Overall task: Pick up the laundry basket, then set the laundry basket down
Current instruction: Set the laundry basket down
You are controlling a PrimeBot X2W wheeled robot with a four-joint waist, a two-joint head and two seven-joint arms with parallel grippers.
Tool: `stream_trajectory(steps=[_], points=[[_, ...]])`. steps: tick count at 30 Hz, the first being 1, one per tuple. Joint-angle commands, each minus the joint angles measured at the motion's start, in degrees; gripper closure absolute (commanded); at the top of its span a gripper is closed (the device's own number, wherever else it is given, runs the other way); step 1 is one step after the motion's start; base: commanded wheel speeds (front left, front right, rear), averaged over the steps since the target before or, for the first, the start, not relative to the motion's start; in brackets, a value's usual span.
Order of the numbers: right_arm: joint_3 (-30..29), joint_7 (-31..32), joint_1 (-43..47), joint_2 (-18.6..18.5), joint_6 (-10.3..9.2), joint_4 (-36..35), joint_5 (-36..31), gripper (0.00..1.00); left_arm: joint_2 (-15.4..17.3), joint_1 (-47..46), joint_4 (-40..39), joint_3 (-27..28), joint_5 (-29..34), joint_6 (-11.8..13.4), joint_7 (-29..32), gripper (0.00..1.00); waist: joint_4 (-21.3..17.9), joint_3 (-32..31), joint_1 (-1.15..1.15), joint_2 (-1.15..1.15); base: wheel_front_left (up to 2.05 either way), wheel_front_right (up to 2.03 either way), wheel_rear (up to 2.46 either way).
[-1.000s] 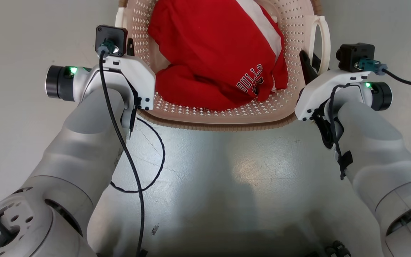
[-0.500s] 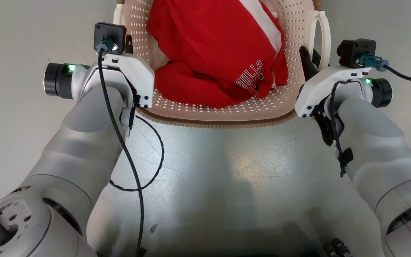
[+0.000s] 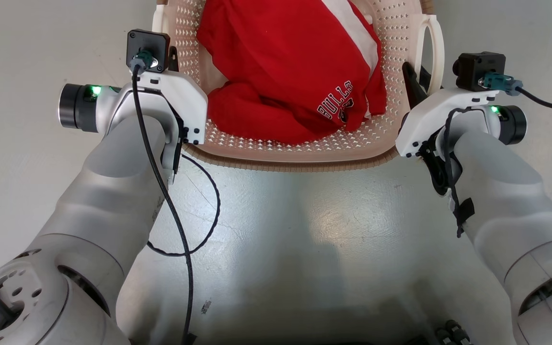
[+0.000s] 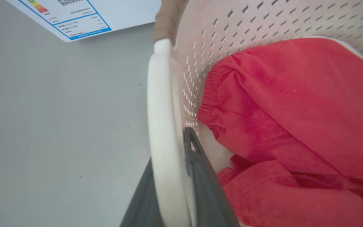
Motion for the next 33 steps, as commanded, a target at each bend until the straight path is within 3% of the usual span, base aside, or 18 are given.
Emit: stream_trajectory(steps=[1,5,6,9,10,11,14,15,16,17,18,19,20,21,33], points=[[0.9,-0.8,1.6,1.3,0.85,-0.7,0.1,1.0,1.7,-1.1,0.1,0.4,0.3,1.4,-0.4,1.0,0.0,0.0,-0.01,0.0,0.0,0.0,0.0],[0.8,-0.8,1.7,1.3,0.85,-0.6,0.2,1.0,1.6,-1.1,0.1,0.4,0.2,1.4,-0.4,1.0,0.0,-0.1,-0.01,0.0,0.0,0.0,0.0],[0.8,-0.8,1.7,1.3,0.85,-0.6,0.3,1.0,1.6,-1.1,0.1,0.4,0.1,1.4,-0.4,0.84,0.0,-0.1,-0.01,0.0,0.0,0.0,0.0],[0.6,-0.8,2.0,1.3,0.85,-0.6,0.4,0.84,1.6,-0.9,0.1,0.5,-0.1,1.5,-0.3,0.64,0.0,-0.1,-0.01,0.0,0.0,0.0,0.0],[0.6,-0.8,2.1,1.3,0.85,-0.6,0.4,0.82,1.6,-0.9,0.1,0.5,-0.2,1.5,-0.3,0.59,0.0,0.0,-0.01,0.0,0.0,0.0,0.0],[0.5,-0.8,2.1,1.3,0.85,-0.6,0.4,0.72,1.6,-0.9,0.1,0.5,-0.2,1.6,-0.3,0.58,0.0,0.0,-0.01,0.0,0.0,0.0,0.0],[0.3,-0.8,2.2,1.3,0.85,-0.6,0.4,0.63,1.5,-1.0,0.1,0.5,-0.2,1.6,-0.3,0.51,0.0,0.0,-0.01,0.0,0.0,0.0,0.0],[0.2,-0.8,2.2,1.3,0.85,-0.6,0.4,0.58,1.5,-1.0,0.1,0.5,-0.2,1.7,-0.3,0.31,0.0,0.0,-0.01,0.0,0.0,0.0,0.0],[0.0,-0.8,2.2,1.3,0.85,-0.6,0.3,0.52,1.5,-1.0,0.1,0.6,-0.3,1.8,-0.3,0.04,0.0,0.0,-0.01,0.0,0.0,0.0,0.0],[-0.1,-0.8,2.3,1.3,0.85,-0.6,0.2,0.51,1.5,-1.1,0.1,0.6,-0.3,1.8,-0.4,0.0,0.0,0.0,-0.01,0.0,0.0,0.0,0.0],[-0.2,-0.7,2.3,1.3,0.85,-0.6,0.1,0.44,1.5,-1.1,0.1,0.6,-0.3,1.8,-0.4,0.0,0.0,0.0,-0.01,0.0,0.0,0.0,0.0],[-0.3,-0.7,2.3,1.3,0.85,-0.6,0.1,0.2,1.5,-1.1,0.1,0.6,-0.3,1.8,-0.4,0.0,0.0,-0.1,-0.01,0.0,0.0,0.0,0.0],[-0.5,-0.7,2.4,1.3,0.85,-0.6,0.0,0.07,1.5,-1.1,0.1,0.6,-0.3,1.8,-0.4,0.0,0.0,-0.1,-0.01,0.0,0.0,0.0,0.0],[-0.6,-0.7,2.4,1.3,0.85,-0.6,-0.1,0.02,1.5,-1.1,0.1,0.7,-0.3,1.8,-0.4,0.0,0.0,-0.1,-0.01,0.0,0.0,0.0,0.0],[-3.9,-0.8,1.9,1.3,0.85,-0.6,-2.7,0.0,1.8,-0.8,0.1,2.0,-0.7,2.1,-0.6,0.0,-0.3,-1.6,-0.01,0.0,0.0,0.0,0.0]])
